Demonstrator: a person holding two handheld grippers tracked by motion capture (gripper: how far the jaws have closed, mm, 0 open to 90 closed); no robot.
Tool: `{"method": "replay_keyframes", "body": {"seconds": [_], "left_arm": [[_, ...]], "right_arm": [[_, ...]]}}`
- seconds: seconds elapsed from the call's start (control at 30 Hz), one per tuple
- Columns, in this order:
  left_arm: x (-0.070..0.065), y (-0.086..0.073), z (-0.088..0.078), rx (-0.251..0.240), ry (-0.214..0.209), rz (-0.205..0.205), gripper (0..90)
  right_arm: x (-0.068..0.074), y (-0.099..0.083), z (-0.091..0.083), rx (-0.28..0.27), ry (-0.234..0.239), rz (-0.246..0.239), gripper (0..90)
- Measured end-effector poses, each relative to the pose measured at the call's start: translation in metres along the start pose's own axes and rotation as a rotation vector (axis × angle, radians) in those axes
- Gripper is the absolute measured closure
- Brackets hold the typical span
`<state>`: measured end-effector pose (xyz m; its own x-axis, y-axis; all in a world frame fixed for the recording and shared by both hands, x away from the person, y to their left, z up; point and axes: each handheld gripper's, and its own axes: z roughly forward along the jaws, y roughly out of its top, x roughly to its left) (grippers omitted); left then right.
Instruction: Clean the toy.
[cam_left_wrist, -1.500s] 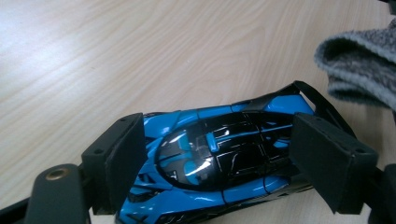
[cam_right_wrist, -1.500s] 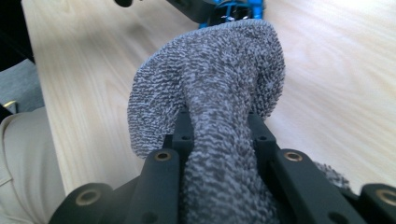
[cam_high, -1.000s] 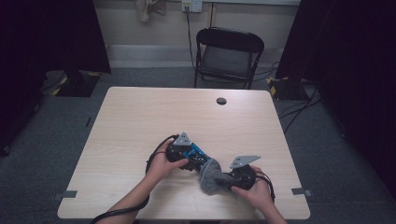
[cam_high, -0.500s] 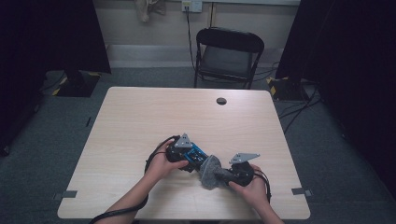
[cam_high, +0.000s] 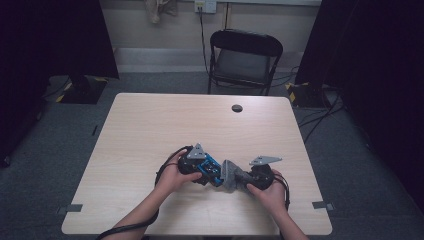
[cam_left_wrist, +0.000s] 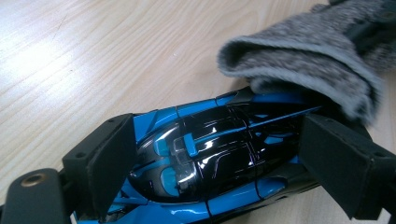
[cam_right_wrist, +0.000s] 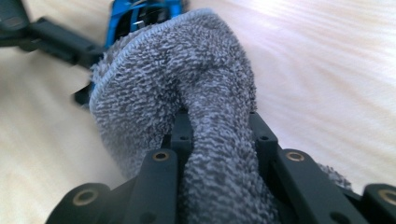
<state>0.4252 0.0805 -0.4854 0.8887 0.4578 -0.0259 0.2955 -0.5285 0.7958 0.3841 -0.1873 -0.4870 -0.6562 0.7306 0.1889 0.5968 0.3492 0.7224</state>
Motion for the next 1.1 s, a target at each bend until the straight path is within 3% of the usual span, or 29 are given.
{"method": "replay_keyframes", "body": {"seconds": [0.1, 0.17, 0.27, 0.47, 0.5, 0.57, 0.63, 0.73, 0.77, 0.8, 0.83, 0.9, 0.97, 1.0, 1.1], "left_arm": [[0.000, 0.000, 0.000, 0.000, 0.000, 0.001, 11.6], [0.000, -0.001, 0.000, -0.003, 0.000, 0.002, 11.6], [0.000, -0.001, 0.000, -0.005, 0.001, 0.001, 11.6], [0.001, -0.002, -0.001, -0.010, 0.000, -0.009, 11.6], [0.002, -0.002, -0.001, -0.009, -0.002, -0.013, 11.5], [0.002, -0.002, -0.001, -0.010, -0.002, -0.015, 11.5], [0.003, -0.003, -0.001, -0.013, -0.002, -0.019, 11.6], [0.003, -0.002, -0.001, -0.009, -0.002, -0.019, 11.5], [0.003, -0.002, -0.001, -0.009, 0.000, -0.020, 11.6], [0.003, -0.002, -0.001, -0.009, 0.000, -0.020, 11.6], [0.002, -0.002, -0.001, -0.007, 0.001, -0.020, 11.6], [0.002, -0.002, -0.001, -0.010, 0.002, -0.022, 11.6], [0.002, -0.002, -0.002, -0.006, 0.004, -0.020, 11.6], [0.002, -0.002, -0.002, -0.006, 0.004, -0.021, 11.6], [0.001, -0.002, -0.002, -0.004, 0.006, -0.020, 11.8]], "right_arm": [[-0.004, 0.004, 0.003, 0.000, -0.020, 0.007, 70.5], [-0.006, 0.009, 0.006, 0.000, -0.057, 0.005, 70.5], [-0.009, 0.011, 0.006, 0.000, -0.066, 0.008, 70.5], [-0.010, 0.009, -0.009, -0.015, -0.035, -0.004, 70.4], [-0.009, 0.008, -0.019, -0.018, -0.002, -0.019, 70.4], [-0.008, 0.008, -0.024, -0.021, 0.017, -0.035, 70.3], [-0.004, 0.002, -0.036, -0.023, 0.100, -0.067, 70.3], [0.001, -0.002, -0.041, -0.010, 0.124, -0.107, 70.3], [0.010, -0.007, -0.045, 0.006, 0.172, -0.144, 70.3], [0.010, -0.007, -0.045, 0.006, 0.172, -0.144, 70.3], [0.018, -0.012, -0.047, 0.022, 0.222, -0.179, 70.3], [0.021, -0.013, -0.047, 0.031, 0.240, -0.187, 70.3], [0.034, -0.019, -0.043, 0.090, 0.290, -0.231, 70.3], [0.034, -0.019, -0.043, 0.090, 0.290, -0.231, 70.3], [0.041, -0.023, -0.027, 0.145, 0.315, -0.253, 70.2]]}}
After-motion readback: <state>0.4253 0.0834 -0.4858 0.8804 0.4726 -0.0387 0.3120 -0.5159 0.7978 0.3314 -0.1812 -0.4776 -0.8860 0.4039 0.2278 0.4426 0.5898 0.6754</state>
